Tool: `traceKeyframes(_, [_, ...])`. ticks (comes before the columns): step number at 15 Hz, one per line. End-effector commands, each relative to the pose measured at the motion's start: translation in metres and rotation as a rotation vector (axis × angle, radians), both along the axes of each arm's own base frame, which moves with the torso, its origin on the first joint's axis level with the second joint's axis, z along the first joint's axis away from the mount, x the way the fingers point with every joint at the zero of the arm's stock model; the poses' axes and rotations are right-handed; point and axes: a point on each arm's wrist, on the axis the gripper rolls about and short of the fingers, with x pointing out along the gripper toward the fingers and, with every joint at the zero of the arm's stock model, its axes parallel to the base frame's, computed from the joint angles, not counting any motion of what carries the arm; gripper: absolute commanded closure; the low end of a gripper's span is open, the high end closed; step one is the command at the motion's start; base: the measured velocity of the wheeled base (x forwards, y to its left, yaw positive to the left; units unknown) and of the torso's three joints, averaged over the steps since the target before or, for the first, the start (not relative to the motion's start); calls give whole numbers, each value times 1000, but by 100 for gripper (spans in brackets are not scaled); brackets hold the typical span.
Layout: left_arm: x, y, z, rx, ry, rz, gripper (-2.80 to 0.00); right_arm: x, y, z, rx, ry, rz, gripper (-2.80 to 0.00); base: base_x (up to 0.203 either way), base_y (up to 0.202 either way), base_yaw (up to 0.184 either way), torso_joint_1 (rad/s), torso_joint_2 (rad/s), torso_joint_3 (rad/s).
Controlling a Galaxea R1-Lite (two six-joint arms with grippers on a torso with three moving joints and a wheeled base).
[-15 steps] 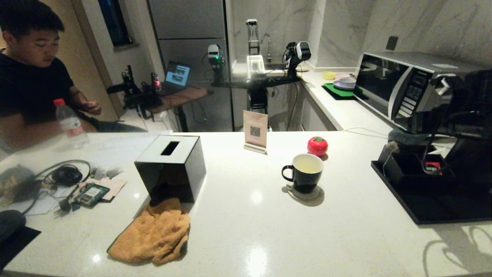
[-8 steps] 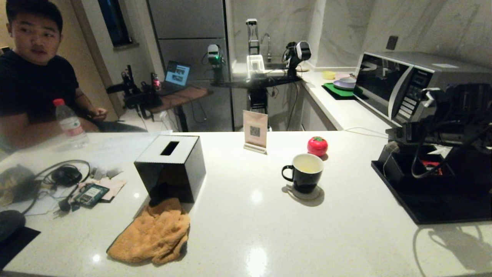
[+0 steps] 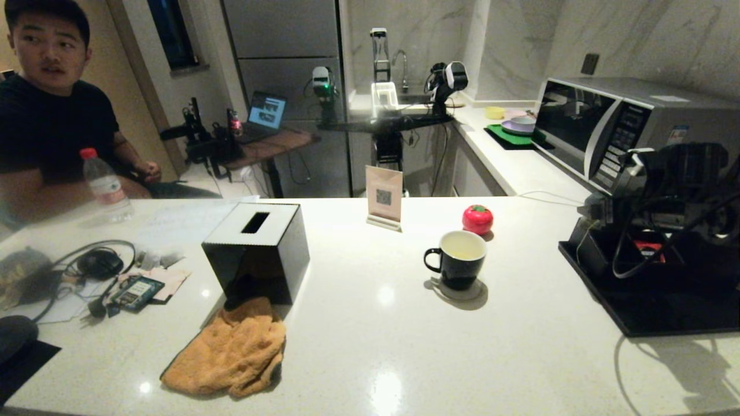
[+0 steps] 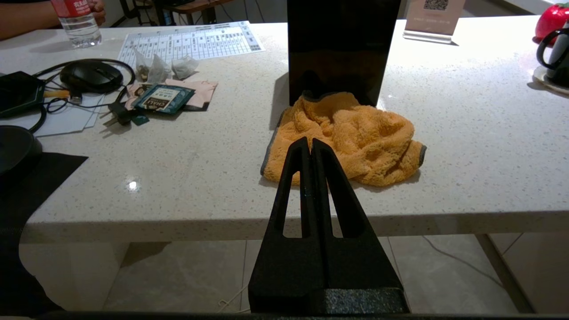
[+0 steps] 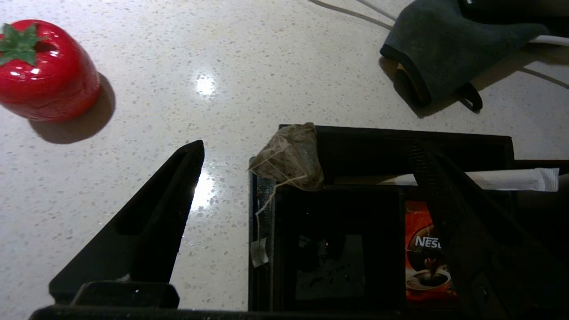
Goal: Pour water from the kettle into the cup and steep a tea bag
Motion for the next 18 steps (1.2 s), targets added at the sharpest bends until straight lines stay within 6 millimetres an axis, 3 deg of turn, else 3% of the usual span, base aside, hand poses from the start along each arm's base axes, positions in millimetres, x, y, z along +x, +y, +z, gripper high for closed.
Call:
traceKeyframes(1, [0, 0, 0, 0, 1, 0, 0, -1, 1, -6, -1, 6, -1, -280, 0, 0, 0, 0, 0, 0])
traceKeyframes(18, [0, 0, 0, 0, 0, 0, 0, 16, 11, -26, -40, -110, -64, -280, 0, 0, 0, 0, 0, 0])
